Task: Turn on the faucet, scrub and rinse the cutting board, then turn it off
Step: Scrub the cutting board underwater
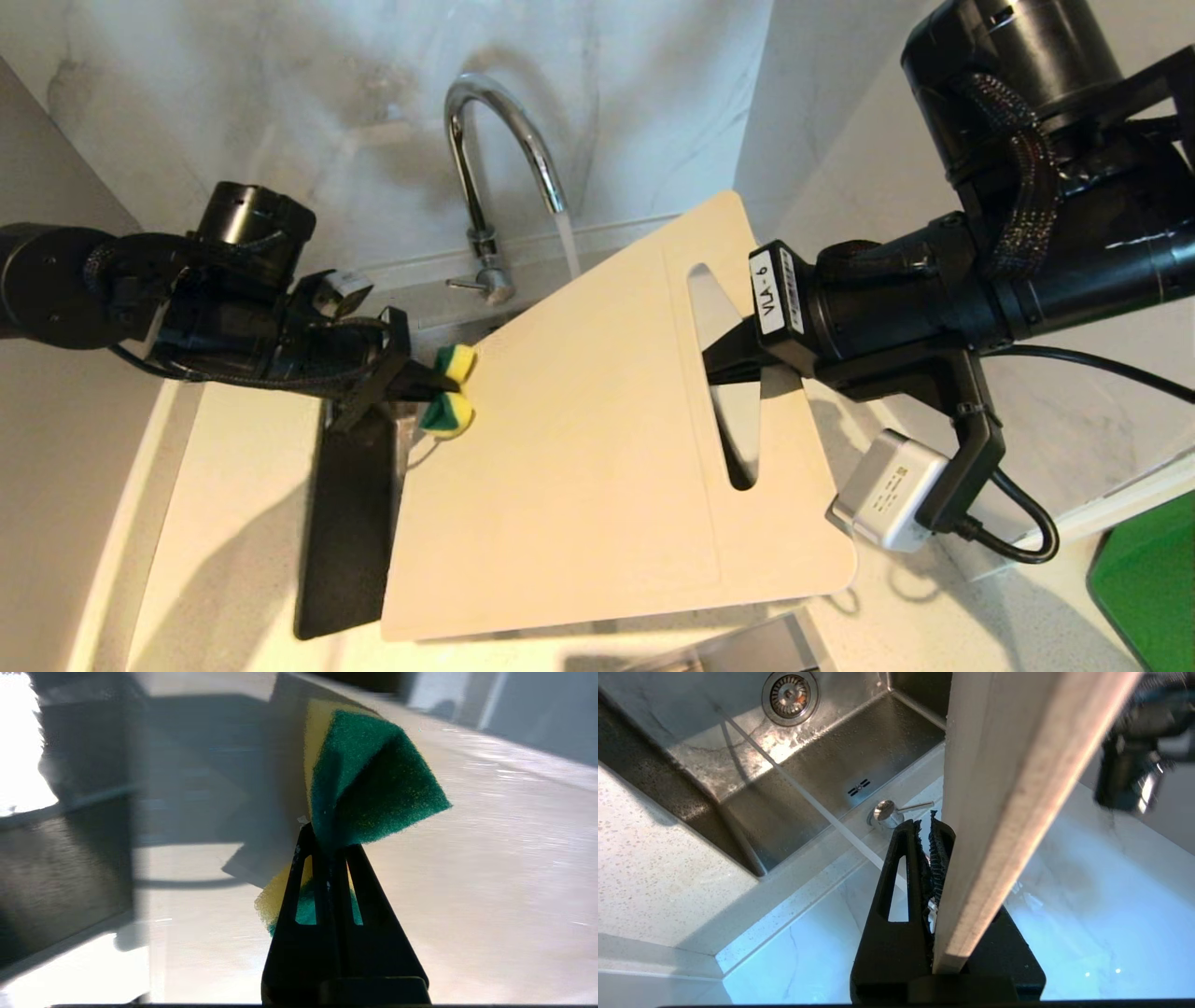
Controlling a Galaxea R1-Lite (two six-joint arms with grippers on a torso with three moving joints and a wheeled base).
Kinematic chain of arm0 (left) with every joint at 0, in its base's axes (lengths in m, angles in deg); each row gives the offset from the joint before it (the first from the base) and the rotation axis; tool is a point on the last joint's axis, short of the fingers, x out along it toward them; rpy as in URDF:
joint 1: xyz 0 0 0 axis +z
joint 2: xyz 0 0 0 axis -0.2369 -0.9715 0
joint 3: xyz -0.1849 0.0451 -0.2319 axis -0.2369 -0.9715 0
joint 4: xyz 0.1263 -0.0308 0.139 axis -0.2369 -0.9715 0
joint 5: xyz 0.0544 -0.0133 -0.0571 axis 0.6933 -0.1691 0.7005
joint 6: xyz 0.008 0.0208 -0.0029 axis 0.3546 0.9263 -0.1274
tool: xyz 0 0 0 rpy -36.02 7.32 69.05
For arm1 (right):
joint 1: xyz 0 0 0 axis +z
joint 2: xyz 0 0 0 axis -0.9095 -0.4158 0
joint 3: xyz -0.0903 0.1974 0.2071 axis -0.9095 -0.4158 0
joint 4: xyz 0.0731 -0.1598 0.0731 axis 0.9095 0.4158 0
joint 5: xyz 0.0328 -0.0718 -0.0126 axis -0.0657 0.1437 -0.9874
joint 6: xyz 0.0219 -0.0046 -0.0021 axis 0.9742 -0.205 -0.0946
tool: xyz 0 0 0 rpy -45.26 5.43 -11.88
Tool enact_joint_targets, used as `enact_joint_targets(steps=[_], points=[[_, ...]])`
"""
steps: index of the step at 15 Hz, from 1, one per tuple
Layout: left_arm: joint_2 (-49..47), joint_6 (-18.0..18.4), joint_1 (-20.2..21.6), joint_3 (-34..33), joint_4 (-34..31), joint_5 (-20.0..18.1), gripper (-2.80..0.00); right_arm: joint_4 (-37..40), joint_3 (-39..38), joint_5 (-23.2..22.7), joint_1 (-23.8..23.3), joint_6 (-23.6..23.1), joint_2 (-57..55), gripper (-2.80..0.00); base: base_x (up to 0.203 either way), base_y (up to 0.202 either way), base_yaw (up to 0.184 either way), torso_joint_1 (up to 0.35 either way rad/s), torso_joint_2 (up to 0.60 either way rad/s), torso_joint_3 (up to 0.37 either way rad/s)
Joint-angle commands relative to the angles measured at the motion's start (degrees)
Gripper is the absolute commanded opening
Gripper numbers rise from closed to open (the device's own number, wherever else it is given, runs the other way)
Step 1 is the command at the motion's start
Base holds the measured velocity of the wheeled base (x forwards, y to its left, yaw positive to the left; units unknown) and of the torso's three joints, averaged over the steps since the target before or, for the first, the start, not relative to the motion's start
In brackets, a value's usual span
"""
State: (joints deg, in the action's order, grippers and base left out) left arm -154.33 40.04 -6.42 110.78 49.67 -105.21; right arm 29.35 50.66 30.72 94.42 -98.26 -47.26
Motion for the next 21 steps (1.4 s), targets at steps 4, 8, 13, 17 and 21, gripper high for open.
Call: enact_joint_targets(steps=[4,8,13,17,21], points=[[2.2,5.6,8.3,-12.8,5.1,-1.5,-2.80,0.3,0.0,-0.1,0.0,-0.8,0.7,-2.80,0.000,0.000,0.000,0.000,0.00,0.000],[4.3,9.6,14.7,-16.2,8.0,-1.6,-2.80,0.2,-0.7,-0.1,0.0,-0.8,1.4,-2.80,0.000,0.000,0.000,0.000,0.00,0.000],[12.8,10.2,17.3,-14.7,6.7,-2.4,-2.80,0.1,-0.7,-0.3,-0.1,-0.9,1.5,-2.80,0.000,0.000,0.000,0.000,0.00,0.000],[19.1,10.3,16.2,-12.1,0.4,-2.5,-2.80,0.0,-1.8,-0.3,-0.1,-0.9,3.2,-2.80,0.000,0.000,0.000,0.000,0.00,0.000],[22.0,10.9,14.8,-11.7,-2.3,-1.1,-2.80,-6.0,-7.7,-0.7,-0.1,2.5,7.0,-2.80,0.000,0.000,0.000,0.000,0.00,0.000]])
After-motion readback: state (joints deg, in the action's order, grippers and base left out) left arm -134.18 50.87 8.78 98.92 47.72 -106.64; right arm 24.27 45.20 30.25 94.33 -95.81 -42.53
